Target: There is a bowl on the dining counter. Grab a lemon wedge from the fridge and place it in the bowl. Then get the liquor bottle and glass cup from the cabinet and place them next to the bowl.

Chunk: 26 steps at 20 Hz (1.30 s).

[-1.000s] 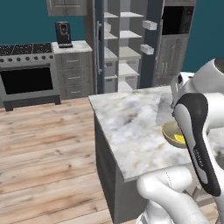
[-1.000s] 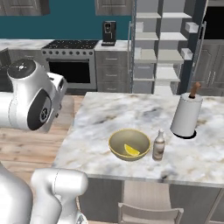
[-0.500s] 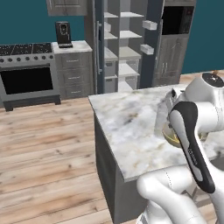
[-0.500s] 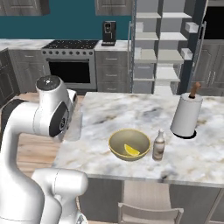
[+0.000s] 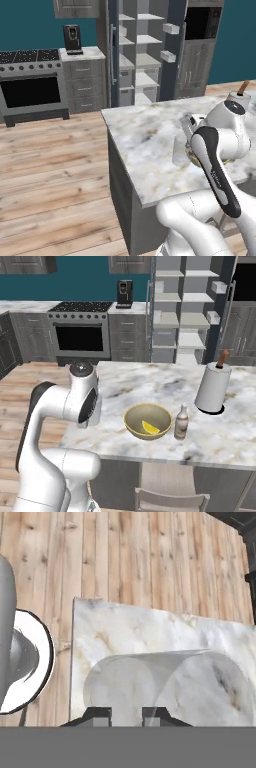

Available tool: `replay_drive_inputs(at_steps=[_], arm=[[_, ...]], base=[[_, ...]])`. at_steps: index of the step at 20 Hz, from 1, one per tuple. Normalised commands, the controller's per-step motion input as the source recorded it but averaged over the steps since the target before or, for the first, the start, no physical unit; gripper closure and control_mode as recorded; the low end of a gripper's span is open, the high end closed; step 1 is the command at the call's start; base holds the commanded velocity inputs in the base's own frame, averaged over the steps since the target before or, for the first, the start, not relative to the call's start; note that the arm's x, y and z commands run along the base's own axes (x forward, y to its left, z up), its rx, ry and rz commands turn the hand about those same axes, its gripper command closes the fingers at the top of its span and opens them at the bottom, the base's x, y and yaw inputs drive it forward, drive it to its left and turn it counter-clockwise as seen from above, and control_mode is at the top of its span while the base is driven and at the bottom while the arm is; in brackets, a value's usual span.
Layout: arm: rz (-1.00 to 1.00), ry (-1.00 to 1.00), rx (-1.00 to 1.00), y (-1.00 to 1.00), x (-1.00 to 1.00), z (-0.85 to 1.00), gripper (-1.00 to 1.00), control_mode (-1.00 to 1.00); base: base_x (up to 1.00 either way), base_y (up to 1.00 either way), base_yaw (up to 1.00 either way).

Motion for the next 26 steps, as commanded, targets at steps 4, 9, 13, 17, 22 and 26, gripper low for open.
replay_drive_inputs(at_steps=[4,9,13,17,22,26], arm=[[0.02,0.04,0.00,0.00,0.48,-0.54,1.00,-1.00],[0.00,0.03,0.00,0.00,0.45,-0.50,1.00,-1.00],[0.00,0.04,0.00,0.00,0.47,-0.50,1.00,-1.00],[0.00,0.02,0.00,0.00,0.45,-0.50,1.00,-1.00],[0.00,0.00,0.00,0.00,0.31,-0.45,1.00,-1.00],[0.00,0.00,0.00,-0.01,0.18,-0.37,1.00,-1.00]], base=[[0.00,0.00,0.00],[0.00,0.00,0.00],[0.00,0.00,0.00],[0.00,0.00,0.00],[0.00,0.00,0.00],[0.00,0.00,0.00]])
